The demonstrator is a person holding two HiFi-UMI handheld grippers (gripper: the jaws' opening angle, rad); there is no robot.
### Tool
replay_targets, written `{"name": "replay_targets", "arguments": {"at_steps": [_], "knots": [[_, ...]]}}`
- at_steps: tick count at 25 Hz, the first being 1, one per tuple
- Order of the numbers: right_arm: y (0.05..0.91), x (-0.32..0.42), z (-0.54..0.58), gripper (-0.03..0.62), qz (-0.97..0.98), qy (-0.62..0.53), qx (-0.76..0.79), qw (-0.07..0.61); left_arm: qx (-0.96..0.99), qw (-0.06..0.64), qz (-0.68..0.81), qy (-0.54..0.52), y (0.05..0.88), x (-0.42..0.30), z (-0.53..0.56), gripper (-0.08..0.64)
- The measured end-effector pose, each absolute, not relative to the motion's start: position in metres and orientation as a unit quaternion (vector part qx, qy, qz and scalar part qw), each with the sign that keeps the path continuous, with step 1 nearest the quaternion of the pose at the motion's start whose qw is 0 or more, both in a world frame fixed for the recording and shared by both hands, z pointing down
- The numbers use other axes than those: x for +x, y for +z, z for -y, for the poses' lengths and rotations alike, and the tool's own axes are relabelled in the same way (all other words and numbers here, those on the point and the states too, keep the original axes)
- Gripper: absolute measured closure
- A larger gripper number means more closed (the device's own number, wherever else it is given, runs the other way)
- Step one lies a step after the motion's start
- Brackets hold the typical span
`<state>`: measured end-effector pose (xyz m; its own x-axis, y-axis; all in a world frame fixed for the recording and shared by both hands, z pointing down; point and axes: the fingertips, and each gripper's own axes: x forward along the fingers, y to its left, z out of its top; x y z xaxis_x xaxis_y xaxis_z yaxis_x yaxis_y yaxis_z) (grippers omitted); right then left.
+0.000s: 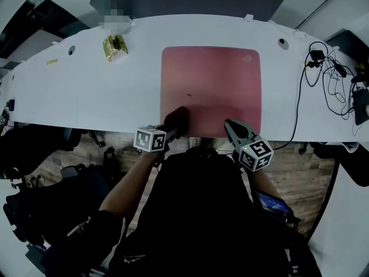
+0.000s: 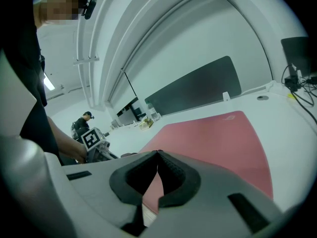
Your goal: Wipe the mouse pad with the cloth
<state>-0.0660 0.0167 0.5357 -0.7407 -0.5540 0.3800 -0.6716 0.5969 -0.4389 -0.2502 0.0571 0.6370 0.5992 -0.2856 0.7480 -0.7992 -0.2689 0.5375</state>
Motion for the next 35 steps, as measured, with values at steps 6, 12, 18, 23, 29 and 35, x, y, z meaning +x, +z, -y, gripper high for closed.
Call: {"name": "replay_targets", "arguments": {"at_steps": [6, 12, 18, 23, 29, 35], "knots": [[0.532, -0.076, -0.011, 0.566, 0.892, 0.28, 0.338, 0.107, 0.742, 0.485, 0.385, 0.256, 0.636, -0.29, -0.056, 0.44], [0.531, -0.08, -0.007, 0.566, 0.894, 0.271, 0.34, 0.109, 0.726, 0.483, 0.417, 0.258, 0.639, -0.326, -0.054, 0.44], [0.526, -0.086, -0.002, 0.566, 0.895, 0.254, 0.353, 0.102, 0.732, 0.484, 0.42, 0.233, 0.632, -0.332, -0.048, 0.477], [0.521, -0.078, -0.002, 0.566, 0.889, 0.249, 0.373, 0.094, 0.765, 0.476, 0.376, 0.216, 0.614, -0.304, -0.035, 0.494], [0.526, -0.055, -0.015, 0.566, 0.873, 0.255, 0.406, 0.092, 0.8, 0.457, 0.328, 0.211, 0.597, -0.268, -0.025, 0.5], [0.526, -0.036, -0.027, 0.566, 0.857, 0.254, 0.44, 0.083, 0.828, 0.439, 0.279, 0.209, 0.587, -0.225, -0.015, 0.501]]}}
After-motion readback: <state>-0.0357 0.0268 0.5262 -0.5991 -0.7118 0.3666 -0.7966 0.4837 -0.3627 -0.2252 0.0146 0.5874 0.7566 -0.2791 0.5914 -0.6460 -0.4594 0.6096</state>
